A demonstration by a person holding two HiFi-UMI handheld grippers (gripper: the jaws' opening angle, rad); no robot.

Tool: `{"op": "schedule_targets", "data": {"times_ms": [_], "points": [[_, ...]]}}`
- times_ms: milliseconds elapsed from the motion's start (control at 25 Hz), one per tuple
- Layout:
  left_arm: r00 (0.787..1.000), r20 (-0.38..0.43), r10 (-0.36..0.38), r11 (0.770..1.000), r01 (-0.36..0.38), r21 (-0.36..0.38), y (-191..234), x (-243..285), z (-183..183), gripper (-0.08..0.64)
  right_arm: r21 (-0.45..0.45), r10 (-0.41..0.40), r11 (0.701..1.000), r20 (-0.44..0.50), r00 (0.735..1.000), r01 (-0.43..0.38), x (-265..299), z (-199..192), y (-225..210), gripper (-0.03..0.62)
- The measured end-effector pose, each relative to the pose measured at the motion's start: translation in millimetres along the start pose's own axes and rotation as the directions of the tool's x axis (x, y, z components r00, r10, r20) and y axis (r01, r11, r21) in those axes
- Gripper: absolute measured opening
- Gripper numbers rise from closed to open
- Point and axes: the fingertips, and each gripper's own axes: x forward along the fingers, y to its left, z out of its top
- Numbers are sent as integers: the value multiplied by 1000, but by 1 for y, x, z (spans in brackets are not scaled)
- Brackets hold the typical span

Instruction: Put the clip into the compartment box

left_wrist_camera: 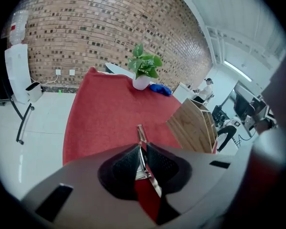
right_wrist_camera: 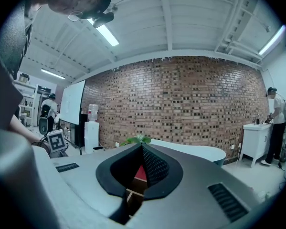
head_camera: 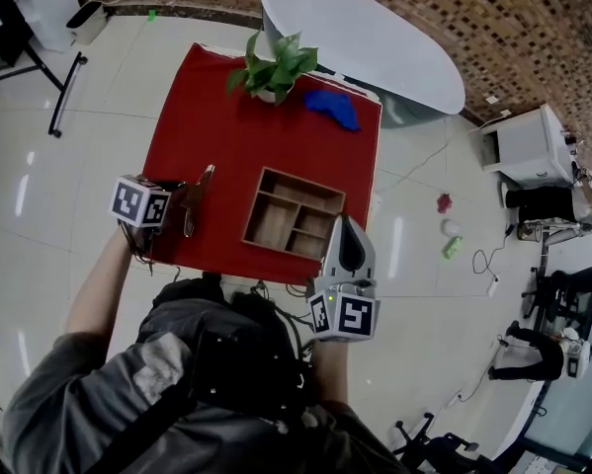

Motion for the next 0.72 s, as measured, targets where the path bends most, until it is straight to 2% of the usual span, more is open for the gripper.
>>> {"op": "schedule_targets", "data": {"times_ms": [200, 280, 480, 720], "points": [[997, 50, -56, 998, 57, -7, -18, 2, 5, 54, 10, -24, 1000, 2, 1000, 24, -6, -5, -11, 20], [996, 61, -63, 998, 62, 13, -29, 1, 7, 48, 10, -20, 1000, 8, 1000, 20, -9, -4, -14, 20], [995, 102, -18, 996, 9, 94, -52, -11, 13, 38, 5, 7, 1000, 16, 1000, -7, -20, -1, -22, 20], [974, 226, -13, 998, -3, 70, -80, -36, 29, 38, 6, 11, 1000, 38, 999, -11, -35, 8, -49, 20]]}}
